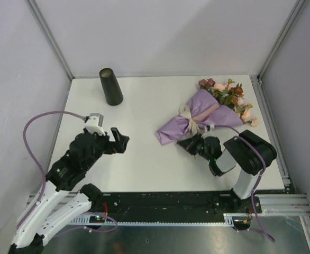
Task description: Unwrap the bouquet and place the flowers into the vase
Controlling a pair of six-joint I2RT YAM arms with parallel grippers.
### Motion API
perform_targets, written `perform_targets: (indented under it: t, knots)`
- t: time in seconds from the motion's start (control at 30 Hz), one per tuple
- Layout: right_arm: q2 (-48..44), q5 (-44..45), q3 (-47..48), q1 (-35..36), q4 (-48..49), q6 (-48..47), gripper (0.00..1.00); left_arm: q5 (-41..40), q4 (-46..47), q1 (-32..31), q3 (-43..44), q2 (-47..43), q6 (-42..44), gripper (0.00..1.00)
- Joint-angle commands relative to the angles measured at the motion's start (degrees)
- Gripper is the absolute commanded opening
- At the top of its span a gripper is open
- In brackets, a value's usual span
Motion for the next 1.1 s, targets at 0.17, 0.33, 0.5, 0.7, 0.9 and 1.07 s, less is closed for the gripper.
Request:
perform_targets:
  t: [0.17,0.33,0.5,0.7,0.9,1.07]
  knots:
    - [-5.13,2.57,-14.1,16.81,12.54,3.66,0.0,10.72,0.86,-0.89,0.38,11.71,-8.88,0.98]
    - [-8.05,6.81,-17.44,27.51,11.25,3.4,0.0,13.06,6.2,-1.28,-1.6,16.33,-9.51,0.99]
    - [-16.54,8.73,-18.61,31.52,5.57,1.32,0.01,13.21,13.1,-1.38,1.43,25.79,-7.68,1.0]
    - [-40.79,18.72,-12.87,34.36,-31.08,-7.13,0.21,10.34,16.83,-1.17,13.96,43.74,-2.74,0.99]
    - [-70.34,39.05,-5.08,39.65,-70.33,-14.72,0.48,16.08,19.4,-1.01,25.08,59.38,2.23,0.96]
    - [-84.99,42.98,-3.13,39.7,-84.35,-15.04,0.62,19.69,19.44,-1.06,30.08,68.18,5.6,0.93]
